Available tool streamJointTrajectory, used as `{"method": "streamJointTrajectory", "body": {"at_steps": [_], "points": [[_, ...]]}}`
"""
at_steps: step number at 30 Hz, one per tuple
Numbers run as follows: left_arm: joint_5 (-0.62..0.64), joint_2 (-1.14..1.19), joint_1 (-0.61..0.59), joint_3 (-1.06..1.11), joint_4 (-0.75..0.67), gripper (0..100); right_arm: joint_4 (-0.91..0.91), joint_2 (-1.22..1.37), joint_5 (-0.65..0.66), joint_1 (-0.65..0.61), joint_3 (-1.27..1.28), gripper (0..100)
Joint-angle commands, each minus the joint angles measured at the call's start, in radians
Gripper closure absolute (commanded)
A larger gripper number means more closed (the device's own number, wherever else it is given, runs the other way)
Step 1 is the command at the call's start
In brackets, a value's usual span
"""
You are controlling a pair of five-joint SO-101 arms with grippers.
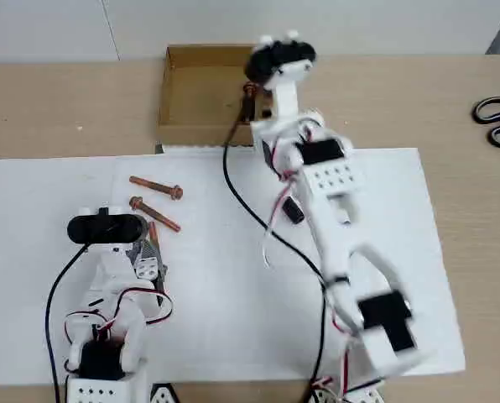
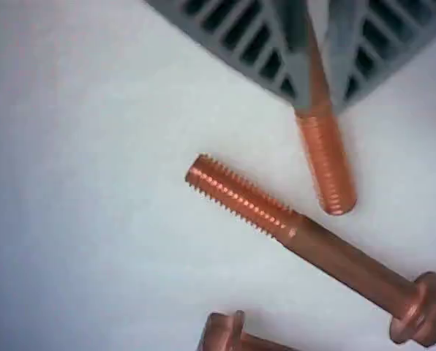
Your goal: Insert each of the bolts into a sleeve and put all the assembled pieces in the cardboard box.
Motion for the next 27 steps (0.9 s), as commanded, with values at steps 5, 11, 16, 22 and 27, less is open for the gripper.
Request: {"method": "streamJointTrajectory", "body": {"at_steps": [5, 11, 16, 22, 27], "points": [[-0.006, -0.008, 0.002, -0.010, -0.020, 99, -0.041, 0.361, 0.012, -0.005, -0.560, 99.5], [-0.006, -0.006, 0.003, -0.010, -0.020, 99, -0.044, 0.604, 0.011, -0.008, -0.934, 99.5], [-0.006, -0.006, 0.003, -0.010, -0.020, 99, -0.110, 0.828, 0.011, -0.010, -1.146, 99.5], [-0.006, -0.006, 0.003, -0.010, -0.020, 99, -0.142, 1.038, 0.015, -0.015, -1.330, 98.8], [-0.006, -0.006, 0.003, -0.010, -0.020, 99, -0.030, 1.130, 0.017, -0.033, -1.404, 81.6]]}}
